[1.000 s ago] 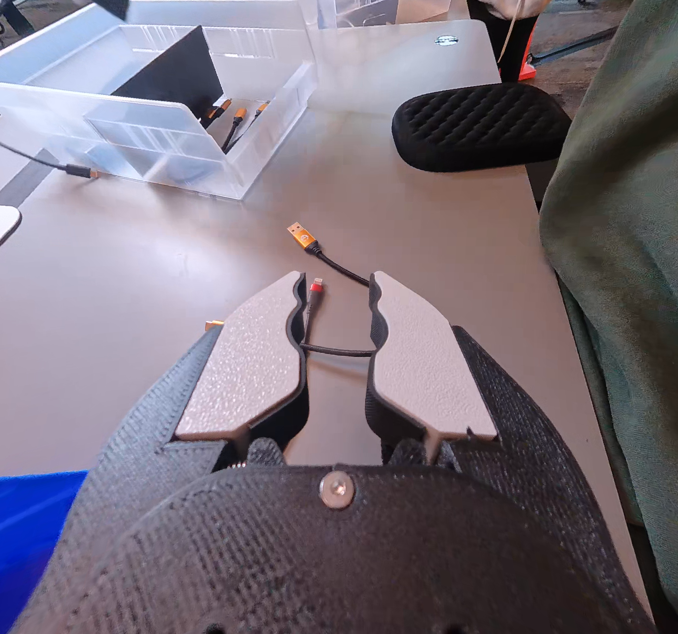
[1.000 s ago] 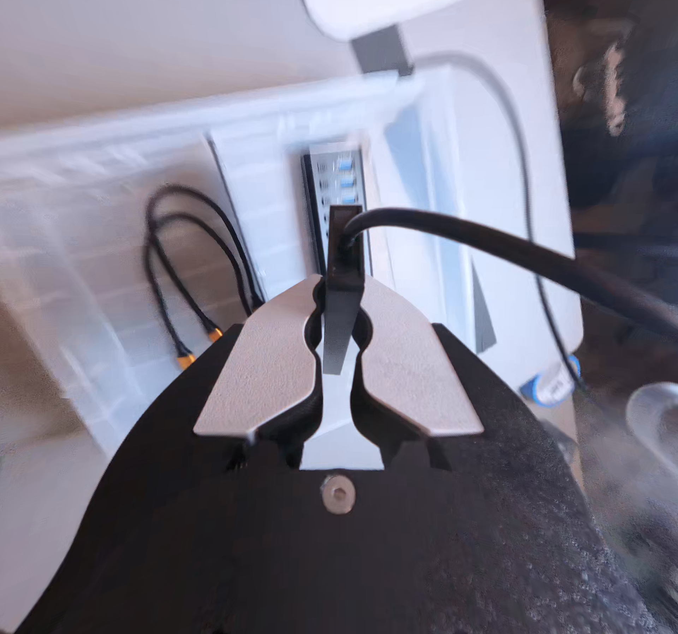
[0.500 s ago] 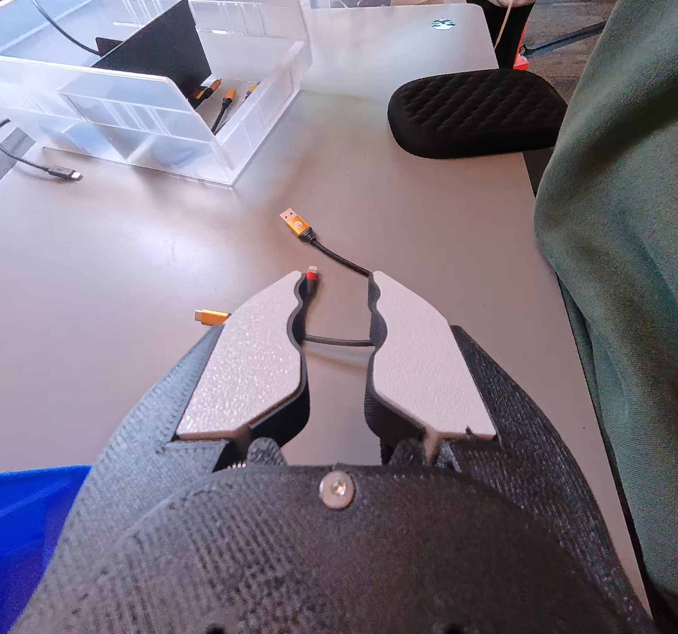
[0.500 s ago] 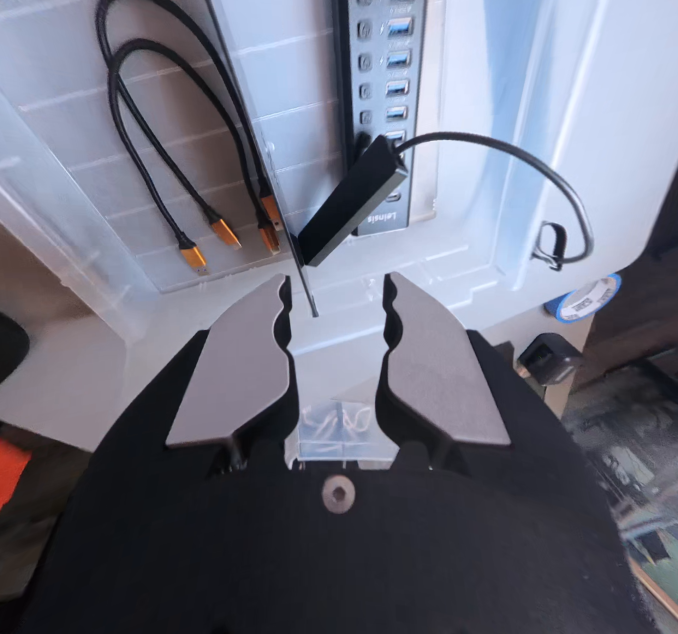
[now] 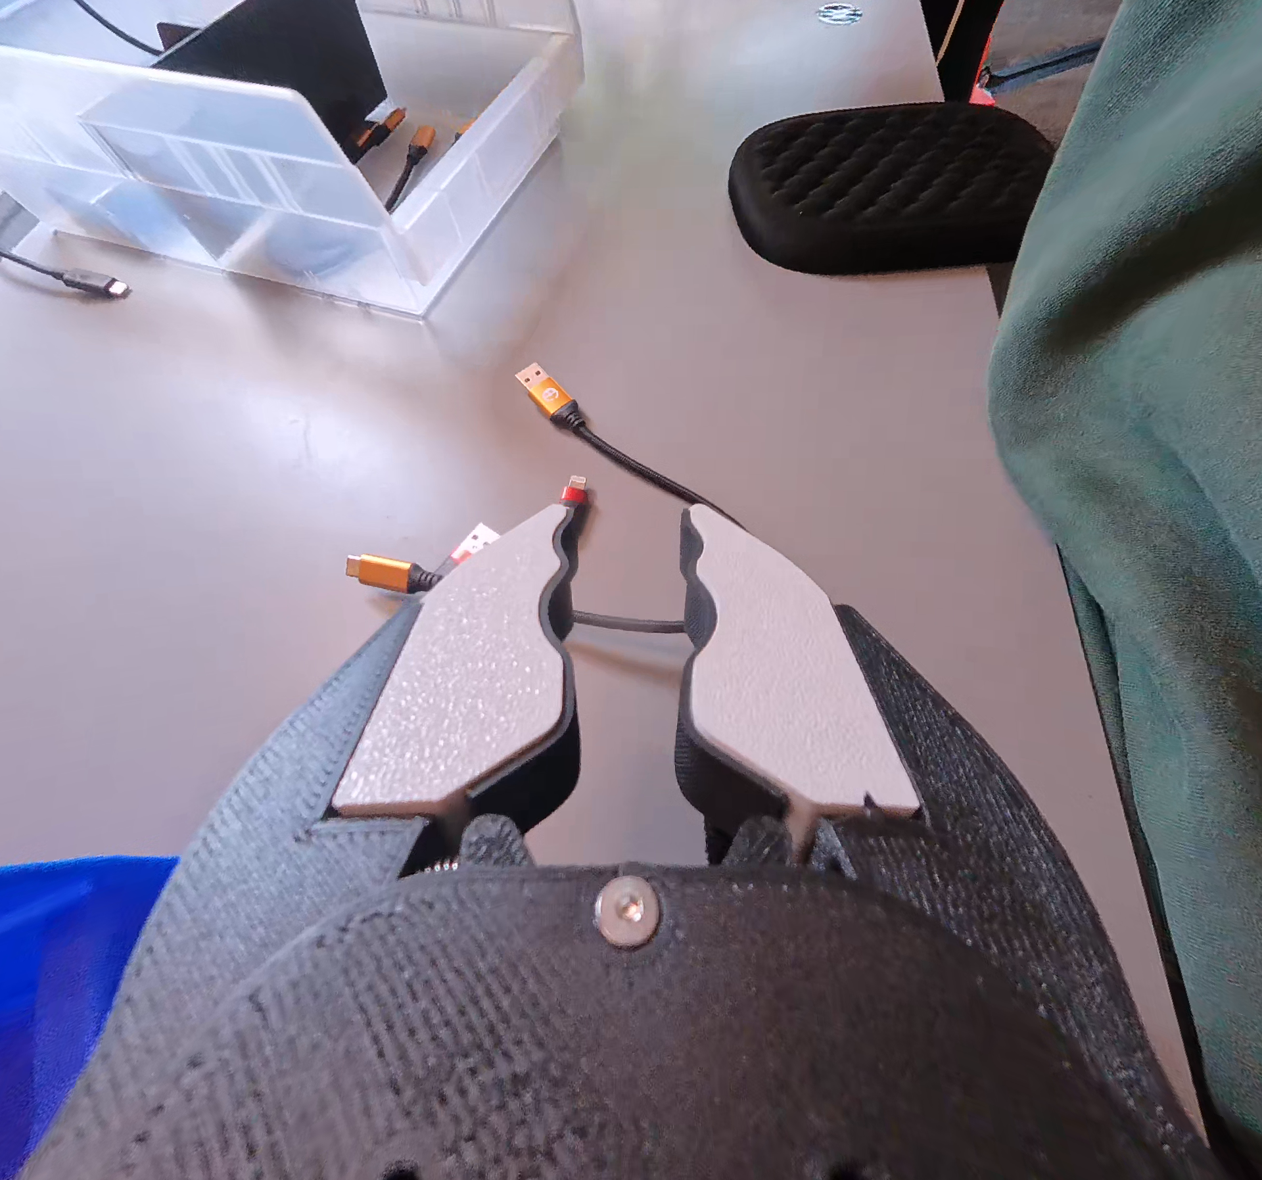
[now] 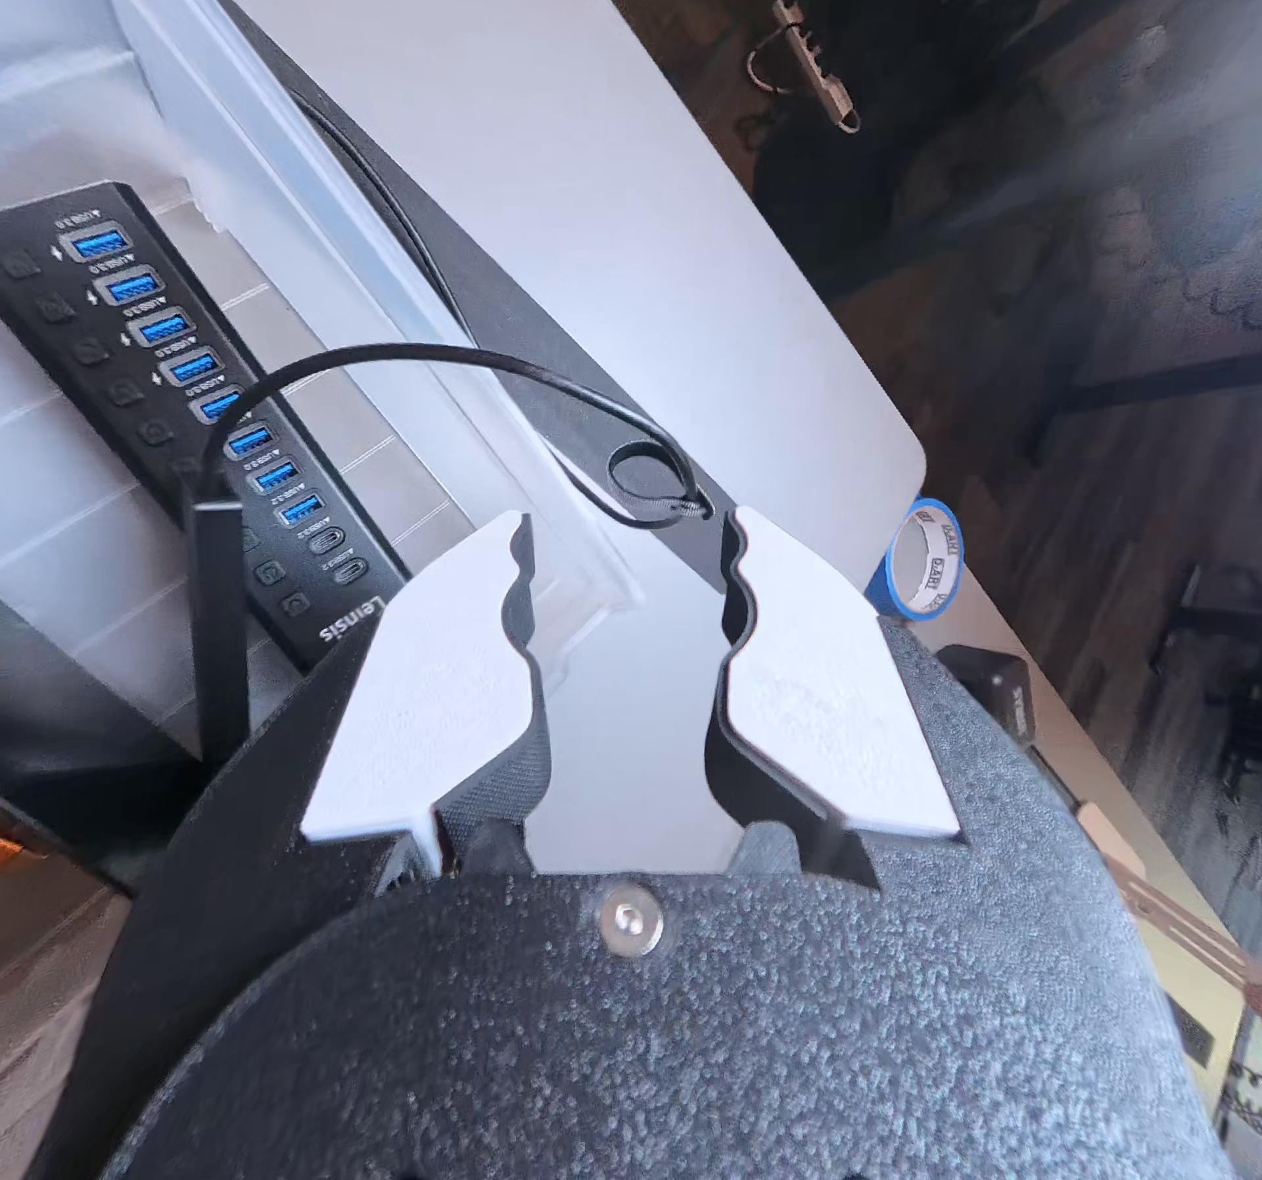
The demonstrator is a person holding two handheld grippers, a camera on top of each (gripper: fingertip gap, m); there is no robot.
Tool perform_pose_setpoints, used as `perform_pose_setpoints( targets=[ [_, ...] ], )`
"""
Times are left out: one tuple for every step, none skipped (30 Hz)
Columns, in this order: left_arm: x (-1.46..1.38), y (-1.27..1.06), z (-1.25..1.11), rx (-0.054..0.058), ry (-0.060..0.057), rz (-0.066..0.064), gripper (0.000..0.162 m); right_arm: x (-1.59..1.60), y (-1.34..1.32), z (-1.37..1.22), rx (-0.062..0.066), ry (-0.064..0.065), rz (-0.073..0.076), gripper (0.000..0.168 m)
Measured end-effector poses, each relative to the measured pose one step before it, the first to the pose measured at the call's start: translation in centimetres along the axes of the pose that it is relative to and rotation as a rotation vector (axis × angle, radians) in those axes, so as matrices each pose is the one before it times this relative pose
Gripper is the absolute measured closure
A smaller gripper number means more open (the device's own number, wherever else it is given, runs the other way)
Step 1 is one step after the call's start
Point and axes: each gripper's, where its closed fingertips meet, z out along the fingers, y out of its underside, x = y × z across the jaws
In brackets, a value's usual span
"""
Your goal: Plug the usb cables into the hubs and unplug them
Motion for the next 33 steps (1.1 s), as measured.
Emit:
perform_pose_setpoints(
  targets=[
    [-0.162, 0.124, 0.117, -0.0007, 0.0037, -0.0100, 0.134, 0.109, -0.241, 0.715, 0.0046, -0.0134, -0.0026, 0.115],
    [-0.148, 0.142, 0.137, -0.0019, 0.0049, -0.0099, 0.135, 0.016, -0.344, 0.615, 0.0083, -0.0279, 0.0087, 0.117],
    [-0.160, 0.179, 0.133, -0.0036, 0.0021, -0.0104, 0.135, -0.071, -0.311, 0.439, 0.0053, -0.0430, 0.0128, 0.117],
    [-0.142, 0.185, 0.128, -0.0044, 0.0013, -0.0085, 0.135, 0.187, -0.384, 0.339, 0.0111, -0.0293, 0.0210, 0.117],
    [-0.120, 0.148, 0.105, -0.0028, 0.0008, -0.0063, 0.135, 0.091, -0.314, 0.272, 0.0066, -0.0327, 0.0156, 0.120],
    [-0.086, 0.123, 0.081, -0.0025, 0.0017, -0.0057, 0.136, 0.013, -0.280, 0.164, 0.0050, -0.0337, 0.0106, 0.124],
    [-0.090, 0.106, 0.073, -0.0028, 0.0017, -0.0065, 0.136, 0.077, -0.262, 0.075, 0.0019, -0.0261, 0.0091, 0.125],
    [-0.084, 0.079, 0.088, -0.0021, 0.0012, -0.0071, 0.136, 0.117, -0.347, -0.043, 0.0071, -0.0179, 0.0034, 0.127],
    [-0.067, 0.076, 0.097, -0.0025, 0.0016, -0.0063, 0.136, 0.341, -0.350, -0.066, 0.0084, 0.0027, -0.0063, 0.129],
    [-0.027, 0.056, 0.094, -0.0026, 0.0022, -0.0039, 0.136, 0.537, -0.148, 0.030, -0.0054, 0.0214, -0.0158, 0.130],
    [0.016, 0.047, 0.119, -0.0030, 0.0028, -0.0019, 0.136, 0.401, 0.040, 0.198, -0.0163, 0.0170, -0.0190, 0.131],
    [0.043, 0.047, 0.122, -0.0032, 0.0030, -0.0004, 0.137, 0.153, 0.200, 0.384, -0.0277, 0.0068, -0.0184, 0.133],
    [0.073, 0.033, 0.119, -0.0039, 0.0029, 0.0010, 0.137, 0.094, 0.326, 0.516, -0.0377, 0.0118, -0.0217, 0.137],
    [0.076, 0.038, 0.080, -0.0043, 0.0009, 0.0025, 0.137, 0.198, 0.296, 0.509, -0.0377, 0.0292, -0.0308, 0.148],
    [0.057, 0.030, 0.038, -0.0029, -0.0021, 0.0042, 0.137, 0.537, 0.040, 0.247, -0.0235, 0.0620, -0.0413, 0.160],
    [0.043, 0.021, -0.025, -0.0015, -0.0032, 0.0045, 0.137, 0.371, -0.365, -0.120, 0.0059, 0.0517, -0.0428, 0.163],
    [0.044, -0.003, -0.057, 0.0008, -0.0021, 0.0034, 0.137, 0.279, -0.593, -0.475, 0.0218, 0.0317, -0.0167, 0.164],
    [0.006, -0.016, -0.077, 0.0035, -0.0013, 0.0008, 0.138, 0.564, -0.845, -0.890, 0.0366, 0.0441, -0.0033, 0.164],
    [-0.020, -0.022, -0.064, 0.0030, 0.0006, -0.0016, 0.138, 0.629, -1.072, -1.262, 0.0498, 0.0532, -0.0161, 0.164],
    [-0.011, -0.028, -0.046, 0.0023, 0.0023, -0.0011, 0.138, 0.686, -1.218, -1.519, 0.0569, 0.0609, -0.0213, 0.164],
    [0.033, -0.035, -0.014, 0.0023, 0.0047, 0.0009, 0.138, 0.493, -1.312, -1.622, 0.0603, 0.0473, -0.0192, 0.164],
    [0.089, -0.038, 0.002, 0.0017, 0.0059, 0.0016, 0.139, 0.332, -1.306, -1.649, 0.0581, 0.0376, -0.0163, 0.164],
    [0.129, -0.035, 0.032, 0.0007, 0.0065, 0.0025, 0.139, 0.363, -1.304, -1.665, 0.0560, 0.0419, -0.0182, 0.164],
    [0.169, 0.000, 0.069, -0.0015, 0.0063, 0.0038, 0.139, 0.327, -1.386, -1.687, 0.0589, 0.0363, -0.0127, 0.164],
    [0.187, 0.053, 0.074, -0.0052, 0.0054, 0.0055, 0.139, 0.253, -1.385, -1.654, 0.0569, 0.0265, 0.0014, 0.164],
    [0.203, 0.076, 0.080, -0.0068, 0.0030, 0.0088, 0.139, 0.262, -1.210, -1.537, 0.0436, 0.0234, 0.0104, 0.163],
    [0.221, 0.022, 0.045, -0.0048, 0.0009, 0.0114, 0.139, 0.299, -0.969, -1.415, 0.0291, 0.0250, 0.0109, 0.164],
    [0.221, -0.061, -0.007, -0.0012, -0.0001, 0.0115, 0.139, 0.293, -0.735, -1.272, 0.0187, 0.0235, 0.0110, 0.164],
    [0.207, -0.129, -0.050, 0.0025, -0.0011, 0.0101, 0.139, 0.225, -0.537, -1.145, 0.0111, 0.0159, 0.0150, 0.164],
    [0.174, -0.175, -0.077, 0.0041, -0.0022, 0.0084, 0.139, 0.199, -0.407, -1.018, 0.0067, 0.0104, 0.0190, 0.164],
    [0.126, -0.186, -0.069, 0.0044, -0.0030, 0.0077, 0.139, 0.362, -0.355, -0.911, 0.0060, 0.0166, 0.0186, 0.164],
    [0.088, -0.177, -0.064, 0.0043, -0.0024, 0.0063, 0.139, 0.397, -0.319, -0.795, 0.0030, 0.0116, 0.0174, 0.164],
    [0.061, -0.174, -0.019, 0.0035, -0.0016, 0.0035, 0.139, 0.447, -0.345, -0.695, 0.0008, 0.0067, 0.0233, 0.164]
  ],
)
